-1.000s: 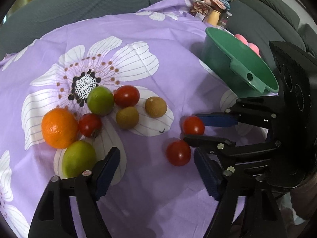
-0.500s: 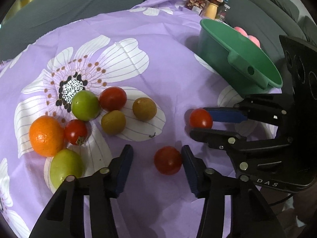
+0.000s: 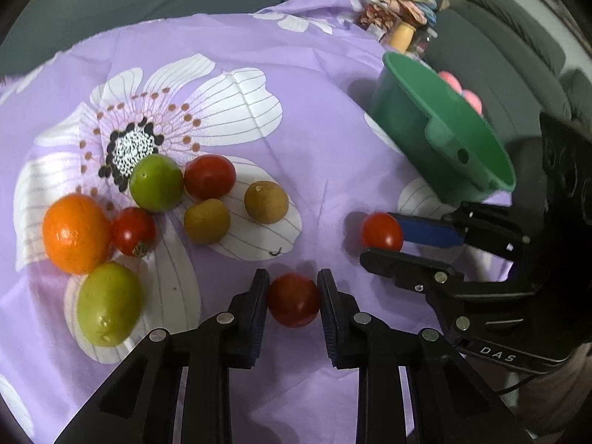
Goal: Organize fruits
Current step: 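Grasp one cherry tomato with the left gripper while the right gripper grasps the other, then carry both tomatoes over the green bowl and open both grippers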
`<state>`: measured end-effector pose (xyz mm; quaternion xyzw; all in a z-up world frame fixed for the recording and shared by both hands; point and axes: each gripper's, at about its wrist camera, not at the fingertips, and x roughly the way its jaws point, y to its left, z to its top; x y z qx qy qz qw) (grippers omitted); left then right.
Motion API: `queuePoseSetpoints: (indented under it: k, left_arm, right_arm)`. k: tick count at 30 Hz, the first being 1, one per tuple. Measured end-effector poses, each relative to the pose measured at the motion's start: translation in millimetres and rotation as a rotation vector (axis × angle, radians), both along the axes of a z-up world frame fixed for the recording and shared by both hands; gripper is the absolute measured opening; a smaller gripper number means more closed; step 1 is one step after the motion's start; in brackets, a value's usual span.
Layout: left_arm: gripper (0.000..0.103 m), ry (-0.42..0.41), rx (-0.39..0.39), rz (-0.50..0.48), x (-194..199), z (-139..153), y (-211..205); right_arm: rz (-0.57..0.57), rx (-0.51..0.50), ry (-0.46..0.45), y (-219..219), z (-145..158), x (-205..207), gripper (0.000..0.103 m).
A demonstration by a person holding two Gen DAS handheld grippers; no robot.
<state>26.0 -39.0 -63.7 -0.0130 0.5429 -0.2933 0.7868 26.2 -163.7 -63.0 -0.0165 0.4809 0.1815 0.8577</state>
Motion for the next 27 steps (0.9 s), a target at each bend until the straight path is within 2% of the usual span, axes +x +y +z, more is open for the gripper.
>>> queuePoseSetpoints:
  k: [4,10,19,27]
  left_arm:
    - [0.027,0.027,-0.058,0.021,1.6,4.7,8.0]
    - [0.027,-0.01,-0.105,0.013,-1.5,24.4,7.5]
    - [0.027,-0.031,-0.124,-0.021,-0.3,35.8,-7.8]
    - [0.027,-0.061,-0.138,-0.079,6.8,55.3,-36.8]
  right_arm:
    - [-0.003,0.011,-0.014,-1.5,5.1,-3.6,0.029]
    - [-0.021,0.039,-0.066,-9.2,22.6,-9.1,0.029]
    - [-0.083,0.063,-0.147,-35.0,49.7,-18.9,0.029]
    - [-0.193,0.074,-0.201,-75.4,63.9,-24.3,0.029]
